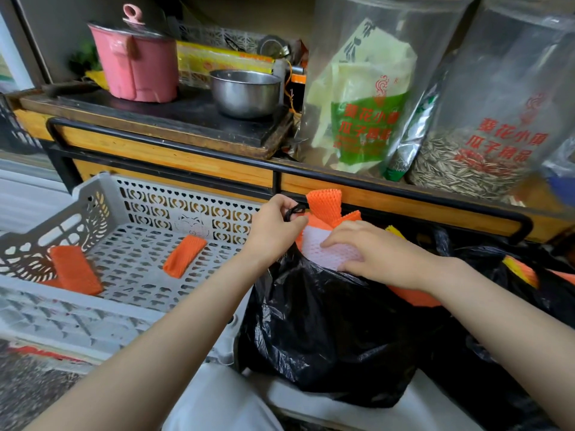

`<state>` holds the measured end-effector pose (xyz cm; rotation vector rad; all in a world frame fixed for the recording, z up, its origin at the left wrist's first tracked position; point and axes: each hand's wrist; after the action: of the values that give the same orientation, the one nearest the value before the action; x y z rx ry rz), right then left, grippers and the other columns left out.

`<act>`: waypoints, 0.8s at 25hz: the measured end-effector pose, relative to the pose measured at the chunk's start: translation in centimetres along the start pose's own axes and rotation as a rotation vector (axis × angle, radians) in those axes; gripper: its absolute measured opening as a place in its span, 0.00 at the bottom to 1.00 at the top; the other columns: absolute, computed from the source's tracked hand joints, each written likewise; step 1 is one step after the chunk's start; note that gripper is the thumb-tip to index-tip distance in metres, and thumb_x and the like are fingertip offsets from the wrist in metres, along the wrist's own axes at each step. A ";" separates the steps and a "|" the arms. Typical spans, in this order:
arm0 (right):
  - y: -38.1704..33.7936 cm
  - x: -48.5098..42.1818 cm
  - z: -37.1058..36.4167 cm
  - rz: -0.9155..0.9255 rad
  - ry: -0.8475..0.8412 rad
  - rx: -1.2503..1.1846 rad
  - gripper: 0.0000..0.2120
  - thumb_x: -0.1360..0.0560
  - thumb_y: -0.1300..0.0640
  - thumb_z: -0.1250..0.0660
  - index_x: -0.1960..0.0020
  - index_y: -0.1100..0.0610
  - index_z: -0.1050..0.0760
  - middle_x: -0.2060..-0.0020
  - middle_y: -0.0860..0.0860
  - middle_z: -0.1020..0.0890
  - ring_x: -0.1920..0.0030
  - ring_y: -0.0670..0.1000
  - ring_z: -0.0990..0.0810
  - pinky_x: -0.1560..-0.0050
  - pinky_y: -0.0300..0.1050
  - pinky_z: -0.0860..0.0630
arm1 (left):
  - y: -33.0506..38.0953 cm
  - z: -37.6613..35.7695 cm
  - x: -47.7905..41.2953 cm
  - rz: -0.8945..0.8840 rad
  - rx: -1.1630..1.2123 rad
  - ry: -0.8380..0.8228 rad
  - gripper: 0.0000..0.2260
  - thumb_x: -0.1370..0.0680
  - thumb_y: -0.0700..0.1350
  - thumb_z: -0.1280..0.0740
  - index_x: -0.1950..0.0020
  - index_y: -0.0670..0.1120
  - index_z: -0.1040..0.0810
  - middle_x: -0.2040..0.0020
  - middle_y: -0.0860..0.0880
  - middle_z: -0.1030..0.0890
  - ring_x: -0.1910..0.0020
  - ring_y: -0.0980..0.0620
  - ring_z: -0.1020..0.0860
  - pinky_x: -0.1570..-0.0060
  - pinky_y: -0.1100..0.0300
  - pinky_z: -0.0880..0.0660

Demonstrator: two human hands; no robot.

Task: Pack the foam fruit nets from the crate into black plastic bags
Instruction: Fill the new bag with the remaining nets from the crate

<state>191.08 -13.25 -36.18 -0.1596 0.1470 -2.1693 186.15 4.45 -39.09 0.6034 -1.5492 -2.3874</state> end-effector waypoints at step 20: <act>-12.5 -19.6 -7.5 0.033 0.122 -0.100 0.20 0.21 0.56 0.41 0.30 0.53 0.39 0.33 0.50 0.34 0.41 0.50 0.28 0.48 0.44 0.29 | -17.0 18.7 -4.0 0.181 -0.775 -0.109 0.20 0.23 0.52 0.34 0.34 0.46 0.30 0.37 0.46 0.28 0.38 0.47 0.29 0.38 0.53 0.30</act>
<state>190.72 10.27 -42.66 -0.0812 0.3263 -2.1396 181.63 28.31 -47.08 0.1545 -0.5616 -2.6171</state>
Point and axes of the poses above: each hand's wrist, its own x-axis away from the middle knuckle, its own z-axis out of the back of the hand, y = z × x
